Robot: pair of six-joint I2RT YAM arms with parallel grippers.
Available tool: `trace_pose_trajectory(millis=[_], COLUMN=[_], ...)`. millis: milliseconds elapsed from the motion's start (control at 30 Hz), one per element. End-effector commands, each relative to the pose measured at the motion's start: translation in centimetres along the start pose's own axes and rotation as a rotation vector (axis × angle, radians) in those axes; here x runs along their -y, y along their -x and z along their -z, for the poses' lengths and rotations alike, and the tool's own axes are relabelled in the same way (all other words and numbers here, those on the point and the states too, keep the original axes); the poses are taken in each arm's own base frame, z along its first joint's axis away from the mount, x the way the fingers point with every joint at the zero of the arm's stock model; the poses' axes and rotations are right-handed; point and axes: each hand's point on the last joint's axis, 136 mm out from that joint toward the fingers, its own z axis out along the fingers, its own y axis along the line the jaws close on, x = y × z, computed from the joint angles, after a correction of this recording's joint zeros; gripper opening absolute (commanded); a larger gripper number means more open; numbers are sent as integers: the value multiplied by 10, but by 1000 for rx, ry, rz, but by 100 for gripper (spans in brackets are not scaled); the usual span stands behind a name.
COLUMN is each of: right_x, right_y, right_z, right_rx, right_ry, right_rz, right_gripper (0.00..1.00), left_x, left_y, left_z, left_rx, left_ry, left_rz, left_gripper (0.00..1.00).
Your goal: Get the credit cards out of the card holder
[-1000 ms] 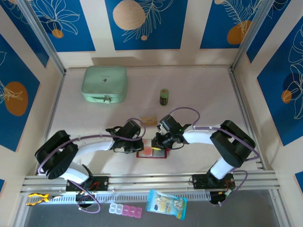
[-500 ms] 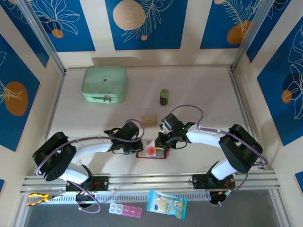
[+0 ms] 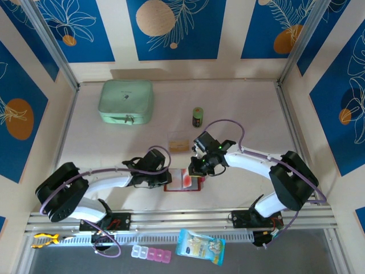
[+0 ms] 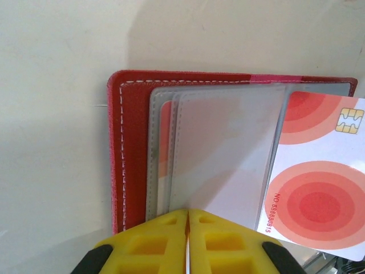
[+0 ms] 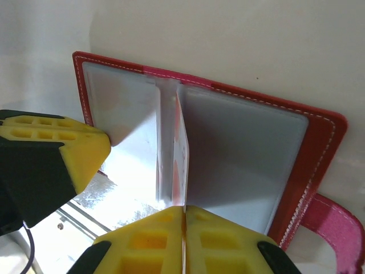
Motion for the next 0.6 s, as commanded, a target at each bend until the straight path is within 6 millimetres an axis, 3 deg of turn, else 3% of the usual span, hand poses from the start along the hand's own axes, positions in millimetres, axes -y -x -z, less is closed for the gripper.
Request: trace_pose_trajectory(millis=[0, 233, 567], right_x=[4, -3, -13], right_y=[-4, -4, -5], right_z=[2, -4, -11], right_rx=[-34, -55, -63], right_ry=[-29, -27, -60], right_rz=[18, 33, 38], right_gripper=[9, 9, 18], left_x=[-20, -18, -21], left_y=[-14, -15, -15], left_z=[-3, -2, 7], left_rx=[-39, -42, -20], left_ry=[55, 47, 62], left_rz=[37, 34, 21], left_gripper=[9, 10, 13])
